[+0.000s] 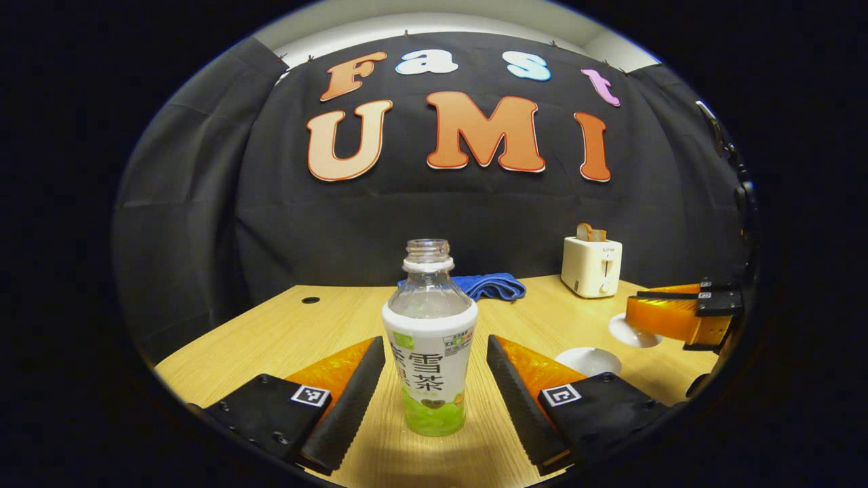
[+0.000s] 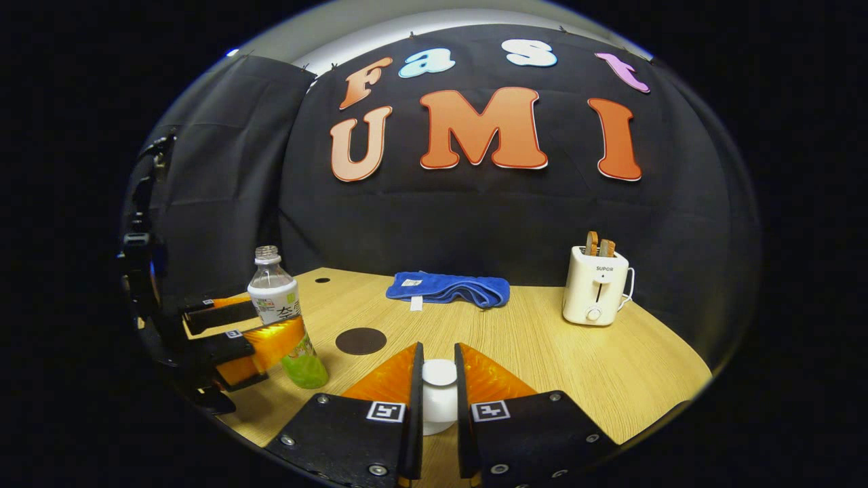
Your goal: Open the teacup lid with one hand, grasp the water bottle and pour water into the teacup with the other hand; after pouring, place the water bottle on the coaster and then close the teacup lid.
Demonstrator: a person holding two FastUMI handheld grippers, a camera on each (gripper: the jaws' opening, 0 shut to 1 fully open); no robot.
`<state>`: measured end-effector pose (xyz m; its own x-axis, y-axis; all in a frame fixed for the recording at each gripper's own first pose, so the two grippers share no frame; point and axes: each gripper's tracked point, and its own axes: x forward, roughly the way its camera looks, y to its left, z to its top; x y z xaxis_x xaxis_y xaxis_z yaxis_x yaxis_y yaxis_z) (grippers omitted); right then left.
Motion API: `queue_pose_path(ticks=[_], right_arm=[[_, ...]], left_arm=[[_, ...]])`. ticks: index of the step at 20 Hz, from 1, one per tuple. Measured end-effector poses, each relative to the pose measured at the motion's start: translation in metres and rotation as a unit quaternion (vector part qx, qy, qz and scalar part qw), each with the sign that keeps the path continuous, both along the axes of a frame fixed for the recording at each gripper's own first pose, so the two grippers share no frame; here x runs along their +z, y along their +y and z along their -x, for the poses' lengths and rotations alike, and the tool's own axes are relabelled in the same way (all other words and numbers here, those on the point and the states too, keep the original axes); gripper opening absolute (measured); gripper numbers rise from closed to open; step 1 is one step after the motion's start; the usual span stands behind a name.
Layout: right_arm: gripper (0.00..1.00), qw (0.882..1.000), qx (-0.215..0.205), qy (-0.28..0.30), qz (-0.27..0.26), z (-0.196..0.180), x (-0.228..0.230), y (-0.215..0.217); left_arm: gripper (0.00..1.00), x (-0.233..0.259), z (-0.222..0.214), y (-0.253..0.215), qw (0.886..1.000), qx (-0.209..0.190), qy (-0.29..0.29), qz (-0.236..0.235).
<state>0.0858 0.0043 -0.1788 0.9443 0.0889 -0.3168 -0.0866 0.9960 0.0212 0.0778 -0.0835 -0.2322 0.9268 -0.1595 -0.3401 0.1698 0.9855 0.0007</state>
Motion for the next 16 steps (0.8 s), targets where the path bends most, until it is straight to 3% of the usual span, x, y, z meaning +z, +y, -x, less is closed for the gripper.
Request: queue_pose_path(ticks=[5,6,7,9,11,14,16], right_arm=[[0.22,1.0,-0.008,0.001,-0.01,0.005,0.004,-0.011],[0.21,1.0,-0.009,0.0,-0.013,0.005,0.005,-0.012],[0.21,1.0,-0.011,-0.001,-0.014,0.007,0.007,-0.014],[0.22,1.0,-0.012,-0.004,-0.015,0.007,0.01,-0.015],[0.21,1.0,-0.012,-0.005,-0.014,0.008,0.012,-0.017],[0.21,1.0,-0.015,-0.006,-0.016,0.009,0.014,-0.02],[0.21,1.0,-0.018,-0.007,-0.02,0.009,0.016,-0.025]], left_arm=[[0.96,-0.013,-0.005,0.005,1.0,0.015,0.01,-0.021],[0.92,-0.02,-0.006,0.005,0.999,0.017,0.017,-0.023],[0.81,-0.027,-0.006,0.006,0.999,0.019,0.025,-0.026],[0.84,-0.034,-0.007,0.004,0.999,0.022,0.03,-0.019],[0.72,-0.038,-0.008,0.006,0.999,0.03,0.031,-0.014],[0.67,-0.036,-0.013,0.005,0.999,0.027,0.025,-0.016],[0.67,-0.037,-0.013,0.009,0.998,0.026,0.032,-0.045]])
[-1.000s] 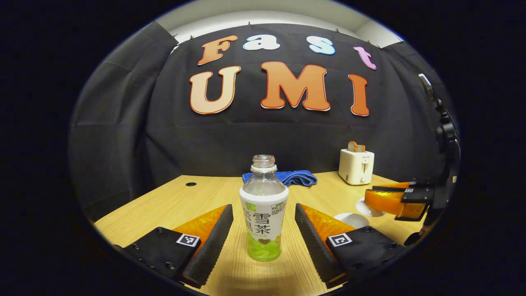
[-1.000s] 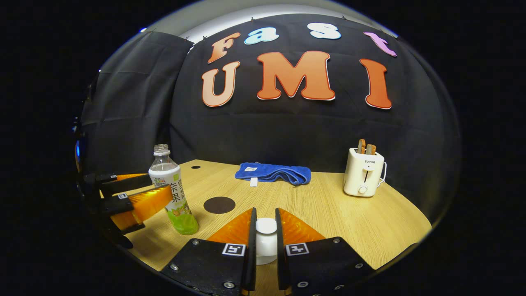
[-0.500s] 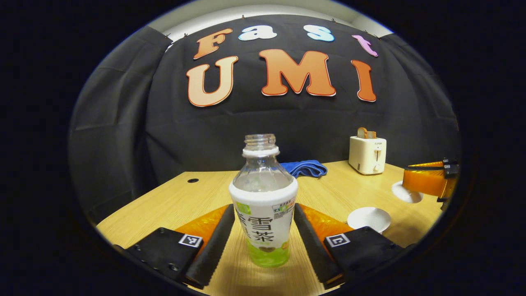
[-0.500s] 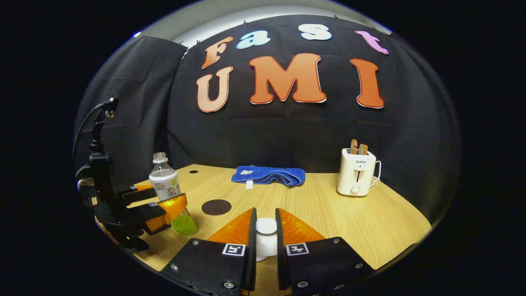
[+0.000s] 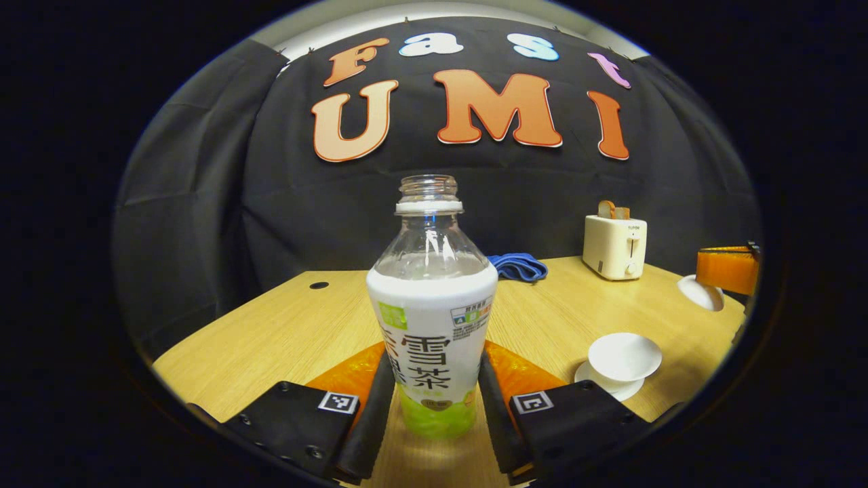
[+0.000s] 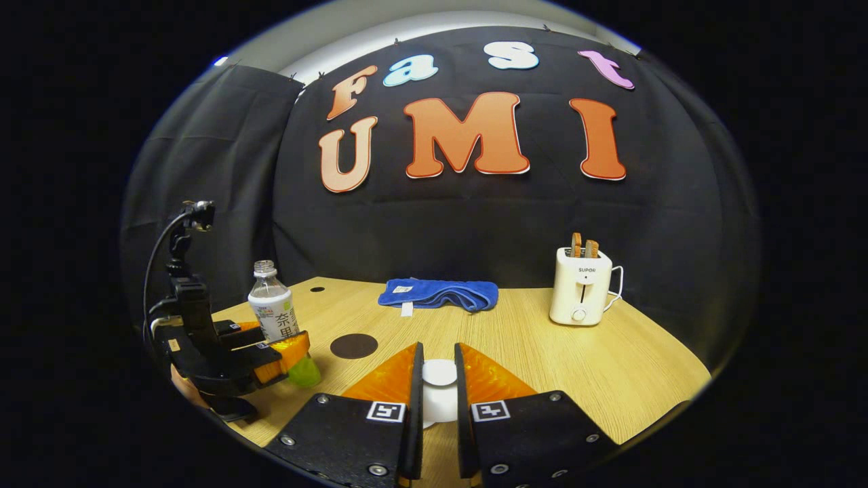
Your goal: Open the teacup lid with one hand, grasp the water bottle and pour water into the teacup with the other hand; after pouring, place the water bottle on the coaster and then close the teacup lid.
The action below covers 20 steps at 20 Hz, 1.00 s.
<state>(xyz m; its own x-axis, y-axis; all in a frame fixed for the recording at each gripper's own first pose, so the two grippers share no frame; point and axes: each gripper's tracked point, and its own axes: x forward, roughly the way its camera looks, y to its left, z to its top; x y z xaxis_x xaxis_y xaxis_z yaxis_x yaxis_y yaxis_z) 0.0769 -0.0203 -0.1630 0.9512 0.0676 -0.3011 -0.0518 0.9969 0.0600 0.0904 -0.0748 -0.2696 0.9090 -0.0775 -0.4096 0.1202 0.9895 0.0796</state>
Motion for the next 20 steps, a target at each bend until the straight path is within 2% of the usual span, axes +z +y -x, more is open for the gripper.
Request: queue_pose_path(ticks=[3,5,6,9,14,20], right_arm=[[0.21,1.0,-0.004,-0.002,0.001,0.003,0.003,-0.006],[0.21,1.0,-0.008,-0.004,-0.001,0.004,0.005,-0.013],[0.21,1.0,-0.01,-0.005,-0.002,0.004,0.006,-0.015],[0.21,1.0,-0.018,-0.007,-0.002,0.006,0.008,-0.024],[0.21,1.0,-0.023,-0.01,-0.003,0.01,0.011,-0.032],[0.21,0.999,-0.028,-0.015,-0.005,0.014,0.015,-0.042]], left_arm=[[0.68,0.009,-0.007,0.008,0.998,-0.003,-0.013,-0.058],[0.62,0.014,-0.012,0.01,0.995,-0.01,-0.018,-0.095],[0.63,0.015,-0.013,0.011,0.993,-0.015,-0.021,-0.112],[0.63,0.023,-0.016,0.011,0.983,-0.036,-0.03,-0.177],[0.63,0.031,-0.02,0.003,0.948,-0.079,-0.063,-0.3],[0.63,0.035,-0.018,-0.013,0.896,-0.135,-0.098,-0.412]])
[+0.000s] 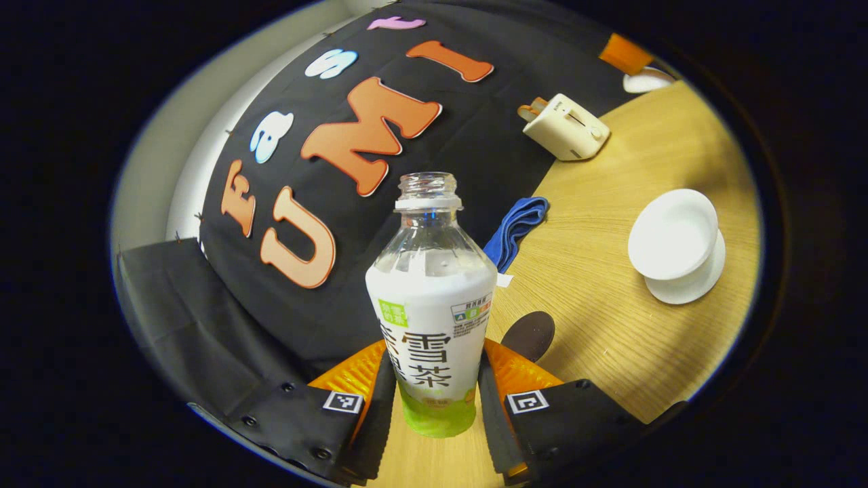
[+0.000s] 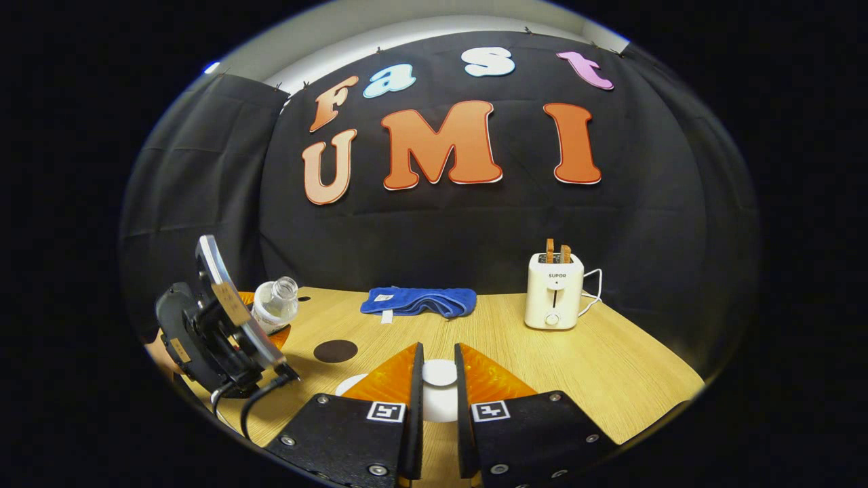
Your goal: Open the teacup lid with one hand, grasp the water bottle and pour water into the teacup with the other hand; after pouring, place the water bottle on the coaster and then close the teacup lid.
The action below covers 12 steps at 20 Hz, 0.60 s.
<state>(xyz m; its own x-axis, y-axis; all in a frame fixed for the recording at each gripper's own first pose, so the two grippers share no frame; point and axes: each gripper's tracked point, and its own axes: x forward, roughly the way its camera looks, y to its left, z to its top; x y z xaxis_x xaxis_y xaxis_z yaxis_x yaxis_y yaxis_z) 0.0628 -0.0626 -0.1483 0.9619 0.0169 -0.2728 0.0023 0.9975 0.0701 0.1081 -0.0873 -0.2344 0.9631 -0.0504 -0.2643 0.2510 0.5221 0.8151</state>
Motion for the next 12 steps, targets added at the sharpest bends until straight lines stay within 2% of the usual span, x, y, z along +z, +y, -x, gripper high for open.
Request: queue_pose_path(ticks=[5,10,12], right_arm=[[0.21,1.0,-0.01,0.002,-0.003,0.002,-0.001,-0.013],[0.21,1.0,-0.012,0.002,-0.005,0.005,-0.001,-0.017],[0.21,1.0,-0.01,0.003,-0.006,0.005,-0.001,-0.017]], left_arm=[[0.61,-0.001,0.0,-0.011,0.996,-0.037,-0.008,-0.077],[0.63,-0.008,-0.002,-0.019,0.987,-0.069,-0.008,-0.148],[0.61,-0.012,-0.004,-0.022,0.981,-0.081,-0.008,-0.175]])
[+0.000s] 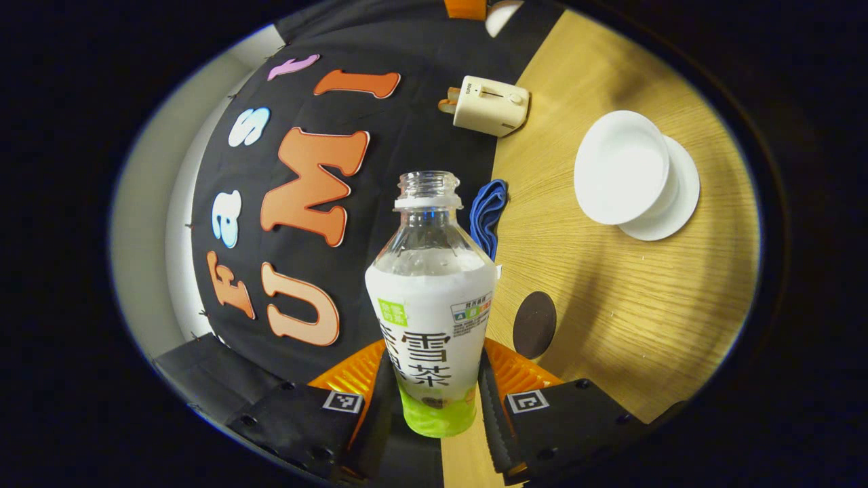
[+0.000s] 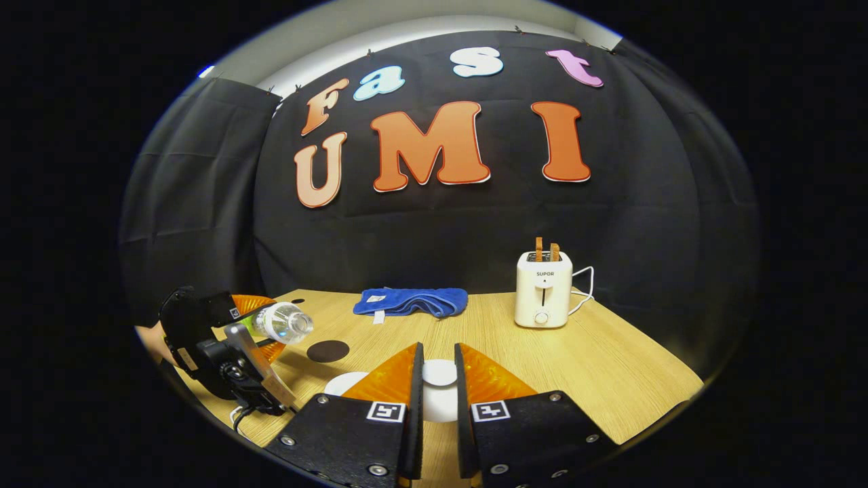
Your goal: Open the teacup lid with one hand, grasp the water bottle and pour water into the teacup with the other hand; after pouring, place the water bottle on the coaster and then close the teacup lid.
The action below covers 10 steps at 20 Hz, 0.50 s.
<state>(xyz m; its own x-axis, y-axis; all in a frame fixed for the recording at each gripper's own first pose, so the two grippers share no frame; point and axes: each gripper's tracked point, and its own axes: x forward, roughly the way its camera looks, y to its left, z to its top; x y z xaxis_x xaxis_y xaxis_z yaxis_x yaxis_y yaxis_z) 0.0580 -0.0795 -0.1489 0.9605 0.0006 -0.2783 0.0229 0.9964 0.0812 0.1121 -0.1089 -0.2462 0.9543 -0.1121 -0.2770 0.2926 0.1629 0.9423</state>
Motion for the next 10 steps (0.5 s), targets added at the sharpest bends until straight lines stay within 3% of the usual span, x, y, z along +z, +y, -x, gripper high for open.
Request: queue_pose_path(ticks=[10], right_arm=[[0.21,1.0,0.001,0.003,-0.004,0.0036,-0.0018,-0.0033]], left_arm=[[0.63,-0.0042,-0.0034,-0.0058,0.992,-0.048,-0.003,-0.119]])
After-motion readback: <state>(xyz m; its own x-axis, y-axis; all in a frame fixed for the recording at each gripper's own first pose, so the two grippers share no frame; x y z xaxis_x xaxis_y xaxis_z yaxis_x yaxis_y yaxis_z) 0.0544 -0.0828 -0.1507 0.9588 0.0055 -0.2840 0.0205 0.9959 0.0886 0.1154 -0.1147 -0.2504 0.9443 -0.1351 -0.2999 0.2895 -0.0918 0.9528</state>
